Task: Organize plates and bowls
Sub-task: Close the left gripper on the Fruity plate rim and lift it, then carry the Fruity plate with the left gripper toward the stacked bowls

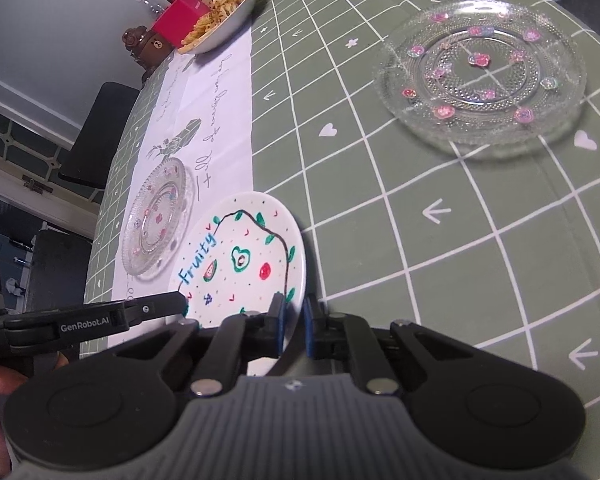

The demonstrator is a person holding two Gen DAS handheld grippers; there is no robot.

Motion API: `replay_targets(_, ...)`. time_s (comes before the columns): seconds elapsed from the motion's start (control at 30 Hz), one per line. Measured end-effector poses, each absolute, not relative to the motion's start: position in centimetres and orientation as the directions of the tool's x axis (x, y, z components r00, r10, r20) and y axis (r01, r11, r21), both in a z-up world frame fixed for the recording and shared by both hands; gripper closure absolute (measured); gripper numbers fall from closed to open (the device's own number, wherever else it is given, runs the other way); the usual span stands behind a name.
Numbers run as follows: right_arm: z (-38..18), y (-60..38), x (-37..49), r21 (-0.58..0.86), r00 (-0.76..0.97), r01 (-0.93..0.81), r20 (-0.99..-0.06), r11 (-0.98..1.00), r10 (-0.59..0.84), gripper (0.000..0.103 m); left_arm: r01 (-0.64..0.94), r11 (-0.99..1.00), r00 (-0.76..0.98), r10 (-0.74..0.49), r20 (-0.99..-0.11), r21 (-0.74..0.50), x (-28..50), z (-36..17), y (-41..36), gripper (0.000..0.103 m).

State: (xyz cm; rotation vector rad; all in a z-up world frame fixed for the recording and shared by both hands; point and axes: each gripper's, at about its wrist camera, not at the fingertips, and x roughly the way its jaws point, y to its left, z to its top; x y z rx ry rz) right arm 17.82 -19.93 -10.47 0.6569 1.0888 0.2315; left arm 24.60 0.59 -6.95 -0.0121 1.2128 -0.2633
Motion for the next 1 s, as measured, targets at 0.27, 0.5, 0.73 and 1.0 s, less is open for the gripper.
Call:
replay_targets(0.27,-9.4,-19.8,17.6,0.581,0.469,0.146,-0.753,0.800,0.461,0.097,0.195,0.975,0.347,-0.169,-0.922,-0.105,24.1,-6.3,-0.1,0.086)
replay_targets(0.5,-8.3,-20.9,17.1,0.578,0.454,0.157,-0.762,0.801,0.461,0.100,0.221,0.960,0.334,-0.239,-0.912,-0.170,22.6,-4.6,-1.9,0.103)
replay_targets(0.73,-8.4,-21.2,16.0,0.582,0.415,0.151,-0.771,0.799,0.483,0.101,0.312,0.938,0.366,-0.265,-0.892,-0.151,20.1,-1.3,-8.6,0.102)
replay_targets(1.0,-9.6,-21.6,15.9,0.566,0.390,0.157,-0.789,0.810,0.475,0.095,0.239,0.970,0.432,-0.137,-0.891,-0.033,22.1,-1.2,-6.5,0.065)
